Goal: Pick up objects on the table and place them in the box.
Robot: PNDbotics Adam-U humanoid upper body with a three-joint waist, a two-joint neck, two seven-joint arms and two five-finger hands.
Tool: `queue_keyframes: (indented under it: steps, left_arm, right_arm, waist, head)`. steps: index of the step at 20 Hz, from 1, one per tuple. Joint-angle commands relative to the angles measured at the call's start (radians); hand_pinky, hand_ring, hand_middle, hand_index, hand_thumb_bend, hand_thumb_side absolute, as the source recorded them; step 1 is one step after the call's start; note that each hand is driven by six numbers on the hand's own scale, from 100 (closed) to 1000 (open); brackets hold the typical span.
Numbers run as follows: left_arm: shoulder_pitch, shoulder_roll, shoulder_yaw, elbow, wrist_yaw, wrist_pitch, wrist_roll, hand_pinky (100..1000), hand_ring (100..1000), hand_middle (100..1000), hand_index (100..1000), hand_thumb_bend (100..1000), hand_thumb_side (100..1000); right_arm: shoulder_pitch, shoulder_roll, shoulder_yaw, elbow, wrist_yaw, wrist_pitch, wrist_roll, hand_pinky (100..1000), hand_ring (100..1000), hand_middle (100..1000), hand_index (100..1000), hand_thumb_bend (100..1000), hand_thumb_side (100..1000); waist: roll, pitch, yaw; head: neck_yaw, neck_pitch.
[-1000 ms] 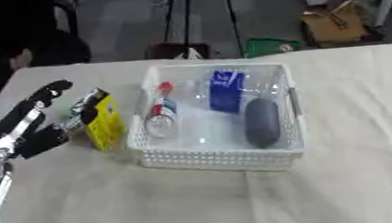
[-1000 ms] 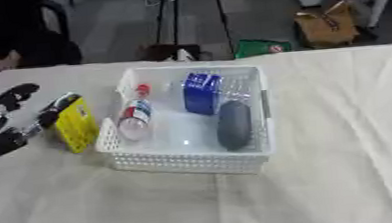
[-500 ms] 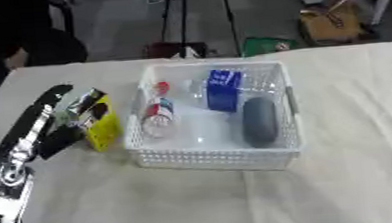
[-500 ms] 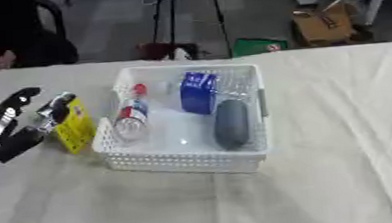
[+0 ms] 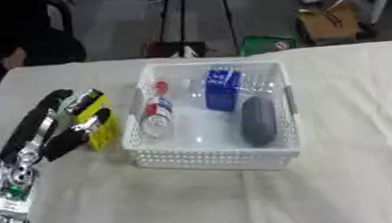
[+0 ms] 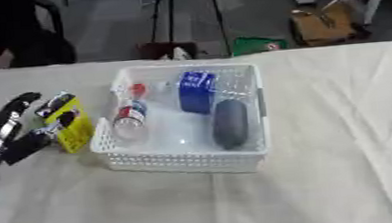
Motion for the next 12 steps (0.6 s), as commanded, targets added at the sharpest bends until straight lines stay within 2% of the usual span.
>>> queue_keyframes:
  steps: [1, 12]
  left_arm:
    - [-0.011, 0.011, 0.017, -0.007, -0.029, 0.001, 0.013, 1000, 1000, 1000, 1000, 604, 863]
    - [-0.011, 0.027, 0.037, -0.002, -0.018, 0.005, 0.028, 1000, 1000, 1000, 1000, 576, 866]
  right_arm:
    - [-0.01, -0.01, 0.0, -0.017, -0.006, -0.001, 0.005, 780, 763, 626, 829, 100, 1000]
    - [-0.01, -0.011, 0.001, -0.017, -0.008, -0.002, 0.007, 781, 764, 627, 830, 100, 1000]
  waist:
    - [-0.002, -0.013, -0.001]
    - [-0.007, -0.009, -0.002]
  head:
    - [0.001, -0.013]
    - [0.006, -0.017]
